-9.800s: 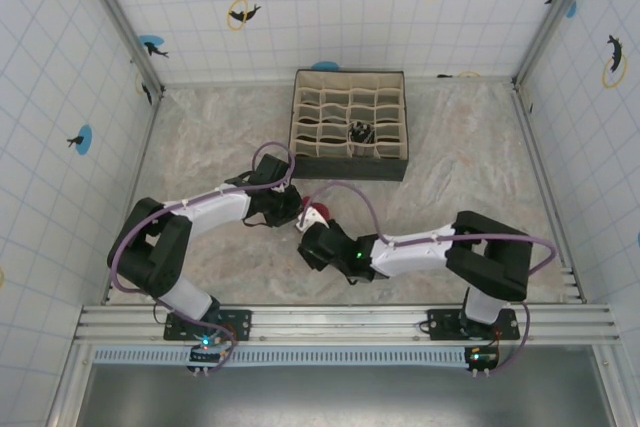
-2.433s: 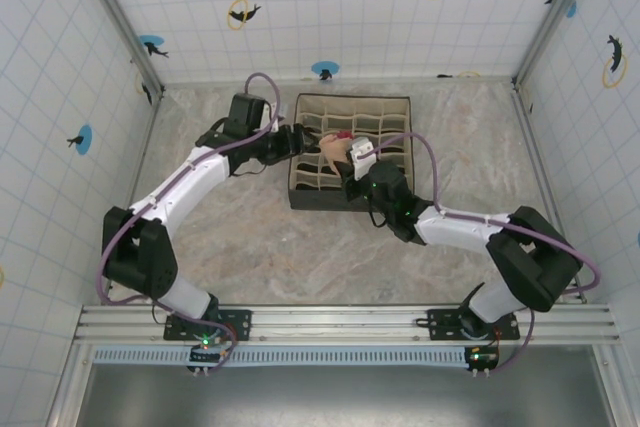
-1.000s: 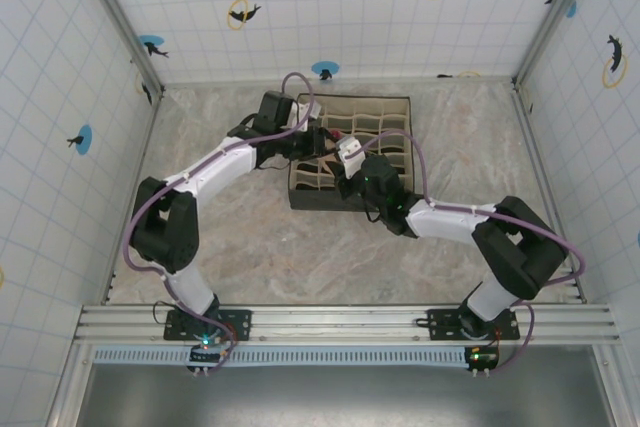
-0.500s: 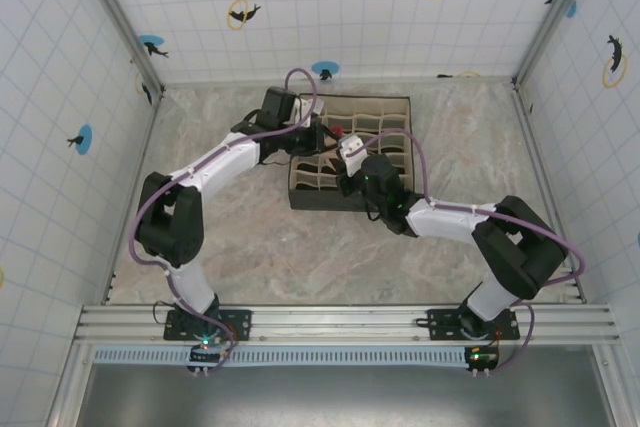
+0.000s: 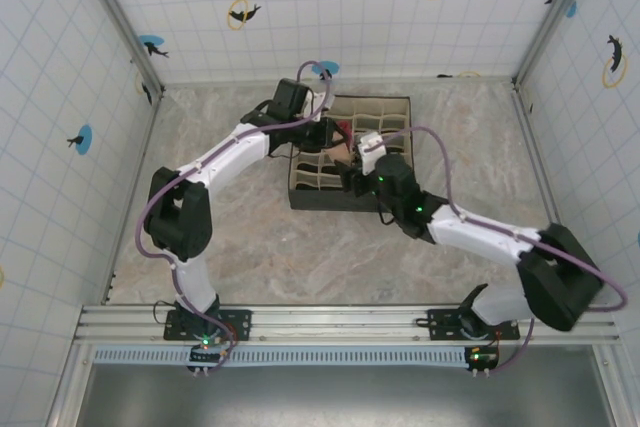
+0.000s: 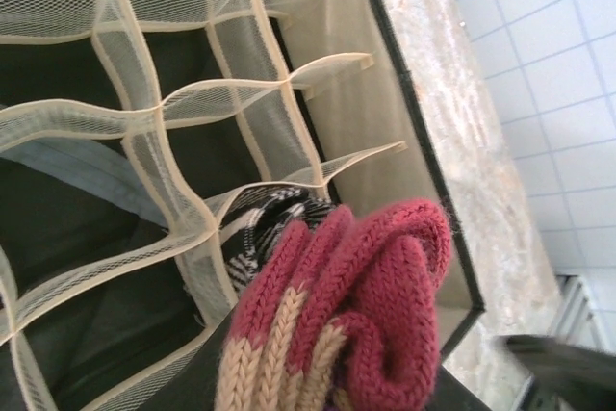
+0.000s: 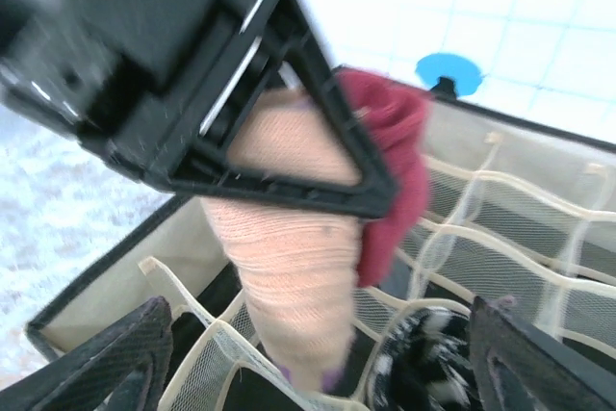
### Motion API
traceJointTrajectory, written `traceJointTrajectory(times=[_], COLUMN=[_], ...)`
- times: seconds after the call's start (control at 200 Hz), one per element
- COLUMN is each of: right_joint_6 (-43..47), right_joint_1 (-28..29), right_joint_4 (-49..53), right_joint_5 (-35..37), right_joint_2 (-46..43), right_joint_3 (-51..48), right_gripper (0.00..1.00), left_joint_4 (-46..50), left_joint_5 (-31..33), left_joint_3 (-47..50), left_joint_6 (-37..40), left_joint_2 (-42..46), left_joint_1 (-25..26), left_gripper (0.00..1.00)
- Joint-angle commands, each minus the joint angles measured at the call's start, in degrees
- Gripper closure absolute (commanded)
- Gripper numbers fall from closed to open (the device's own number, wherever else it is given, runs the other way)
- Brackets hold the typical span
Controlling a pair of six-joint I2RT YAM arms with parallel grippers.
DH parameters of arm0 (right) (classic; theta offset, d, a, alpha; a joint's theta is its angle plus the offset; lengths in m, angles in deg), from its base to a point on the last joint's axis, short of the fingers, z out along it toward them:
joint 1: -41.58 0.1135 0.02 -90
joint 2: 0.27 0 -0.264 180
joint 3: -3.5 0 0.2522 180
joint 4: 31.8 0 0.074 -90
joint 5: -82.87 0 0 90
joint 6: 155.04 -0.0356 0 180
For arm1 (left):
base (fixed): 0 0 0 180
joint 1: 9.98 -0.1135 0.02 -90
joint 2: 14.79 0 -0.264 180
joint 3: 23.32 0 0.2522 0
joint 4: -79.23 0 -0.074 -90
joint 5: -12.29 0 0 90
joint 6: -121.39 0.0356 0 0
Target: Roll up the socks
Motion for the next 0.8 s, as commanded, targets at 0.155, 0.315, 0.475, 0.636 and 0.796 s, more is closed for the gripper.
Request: traceJointTrajectory(times=[0.155,0.315,0.475,0.636,0.796], right_joint_6=[-10.3,-12.5,-14.5,-15.9,-16.1], right_joint_1=[-1.0,-1.5,-1.6,-1.6,-1.5], right_joint_4=[7.9,10.5,11.1,10.9,10.9], right_joint_5=[7.1,7.7,7.0,6.5,6.0], right_joint_2=[-16.7,-22.5,-25.8,-27.5,-27.6], right_joint_3=[-10.5,-14.6,-17.8,-19.4,-19.3], right_gripper=[0.15,0.14,0.14,0.14,0.14], left_joint_4=[3.0,0.0,-3.3,-5.3,-4.6], left_joint_5=[9.1,14.3,18.2,20.7,22.1], left_joint_3=[0.0,2.9,5.2,5.9,2.9], left_joint_6=[6.6,7.0,7.0,6.9,4.3], left_joint_2=[-2.3,-2.0,-1.1,-0.8,-1.5], left_joint_1=[2.8,3.6,3.7,3.6,3.6], left_gripper=[1.0,1.0,1.0,1.0,1.0])
